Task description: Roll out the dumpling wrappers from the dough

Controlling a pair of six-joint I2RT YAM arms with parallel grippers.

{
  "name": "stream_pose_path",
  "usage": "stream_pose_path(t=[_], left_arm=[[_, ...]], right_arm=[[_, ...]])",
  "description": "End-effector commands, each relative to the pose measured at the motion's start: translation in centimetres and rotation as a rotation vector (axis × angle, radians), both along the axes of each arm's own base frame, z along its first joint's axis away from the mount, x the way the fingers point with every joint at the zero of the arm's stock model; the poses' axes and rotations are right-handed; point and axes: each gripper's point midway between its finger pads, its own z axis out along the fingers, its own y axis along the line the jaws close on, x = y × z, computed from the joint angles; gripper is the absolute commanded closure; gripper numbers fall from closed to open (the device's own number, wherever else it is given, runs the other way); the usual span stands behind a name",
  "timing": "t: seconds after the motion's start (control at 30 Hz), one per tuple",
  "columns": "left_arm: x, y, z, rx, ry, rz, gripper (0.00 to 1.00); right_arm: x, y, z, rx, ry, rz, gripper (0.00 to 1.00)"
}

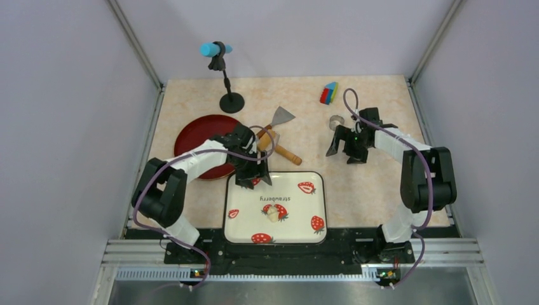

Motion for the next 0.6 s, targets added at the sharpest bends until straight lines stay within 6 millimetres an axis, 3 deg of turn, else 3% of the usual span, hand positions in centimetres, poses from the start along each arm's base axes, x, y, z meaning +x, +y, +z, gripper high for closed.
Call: stream_pose_path(t=[0.0, 0.27, 0.57], left_arm=[[0.4, 0.7, 1.6, -0.006, -0.069, 0.037, 0.21], [0.6, 2.8, 2.0, -0.101, -0.064, 0.167, 0.21], [0.6, 9.6, 3.4, -0.232, -0.098, 0.432, 0.2]], right_arm=[[1.3, 0.9, 1.8, 0.022, -0.036, 0.027, 0.05], [1.0, 0.9, 2.0, -0.003, -0.009, 0.056, 0.07], [-0.4, 0.1, 2.9, -0.049, 0.032, 0.047, 0.09]])
